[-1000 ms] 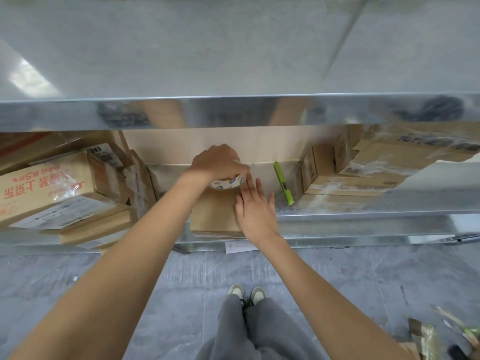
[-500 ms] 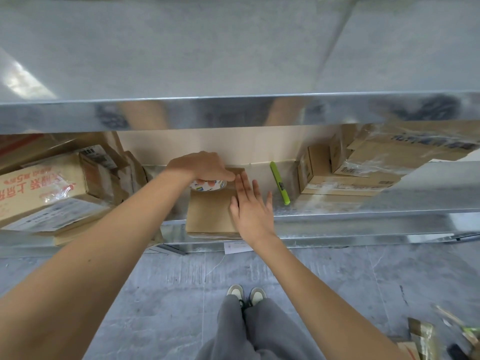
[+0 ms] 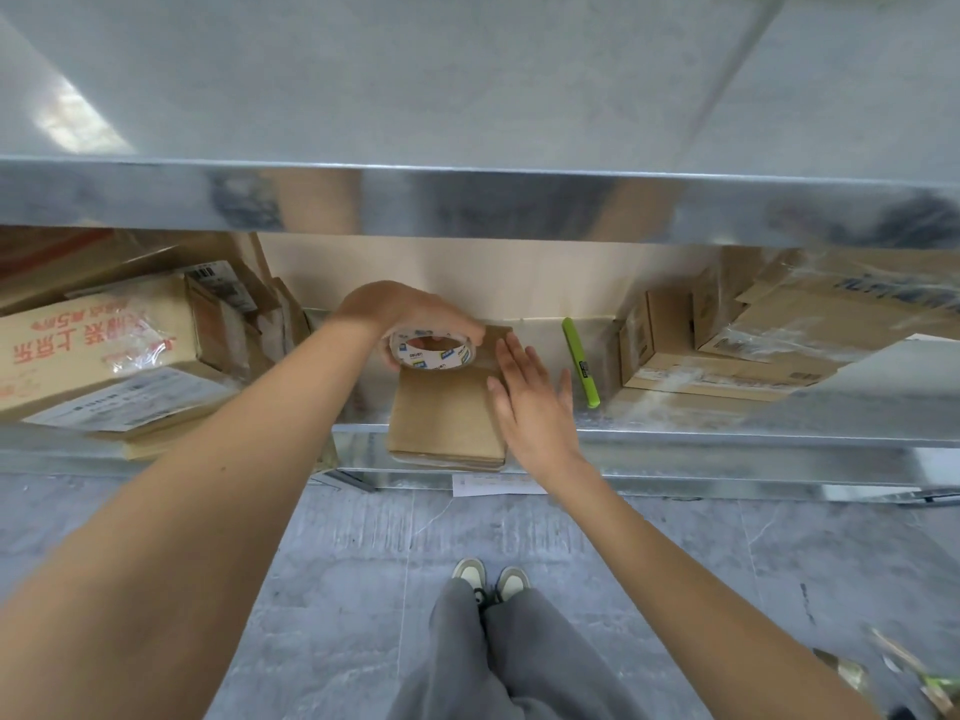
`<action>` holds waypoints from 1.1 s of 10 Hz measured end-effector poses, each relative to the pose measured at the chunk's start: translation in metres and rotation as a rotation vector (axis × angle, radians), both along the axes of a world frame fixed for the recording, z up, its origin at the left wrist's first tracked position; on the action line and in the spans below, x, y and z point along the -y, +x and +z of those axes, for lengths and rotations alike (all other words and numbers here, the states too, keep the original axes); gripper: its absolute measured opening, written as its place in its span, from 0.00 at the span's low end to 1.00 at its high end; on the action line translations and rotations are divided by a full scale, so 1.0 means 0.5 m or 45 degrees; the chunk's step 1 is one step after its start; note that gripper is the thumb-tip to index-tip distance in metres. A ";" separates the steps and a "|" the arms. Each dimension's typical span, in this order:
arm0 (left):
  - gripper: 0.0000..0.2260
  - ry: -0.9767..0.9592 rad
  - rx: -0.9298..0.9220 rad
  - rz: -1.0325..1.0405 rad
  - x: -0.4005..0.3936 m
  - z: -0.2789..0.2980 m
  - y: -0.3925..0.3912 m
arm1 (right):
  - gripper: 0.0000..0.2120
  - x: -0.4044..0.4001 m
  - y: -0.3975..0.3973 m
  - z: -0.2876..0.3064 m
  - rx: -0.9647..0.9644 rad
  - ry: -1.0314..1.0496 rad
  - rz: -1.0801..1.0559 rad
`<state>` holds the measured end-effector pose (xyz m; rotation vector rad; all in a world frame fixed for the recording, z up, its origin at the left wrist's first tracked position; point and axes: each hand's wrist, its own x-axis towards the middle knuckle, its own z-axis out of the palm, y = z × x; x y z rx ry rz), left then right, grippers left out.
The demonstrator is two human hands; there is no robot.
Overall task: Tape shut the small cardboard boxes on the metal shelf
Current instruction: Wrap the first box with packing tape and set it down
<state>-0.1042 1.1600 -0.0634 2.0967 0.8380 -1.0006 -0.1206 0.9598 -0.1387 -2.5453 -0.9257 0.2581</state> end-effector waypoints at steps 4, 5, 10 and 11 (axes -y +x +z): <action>0.18 0.045 0.046 -0.043 -0.025 -0.041 0.006 | 0.14 0.053 0.159 -0.078 -0.099 -0.512 -0.409; 0.17 0.049 0.056 -0.017 -0.029 -0.045 0.008 | 0.12 0.045 0.156 -0.070 -0.246 -0.396 -0.443; 0.17 -0.074 0.146 -0.050 -0.029 -0.034 -0.004 | 0.17 0.143 -0.067 0.113 -1.684 1.201 -0.377; 0.19 -0.058 0.146 -0.049 -0.026 -0.036 -0.004 | 0.19 0.124 -0.108 0.112 -1.751 1.277 -0.338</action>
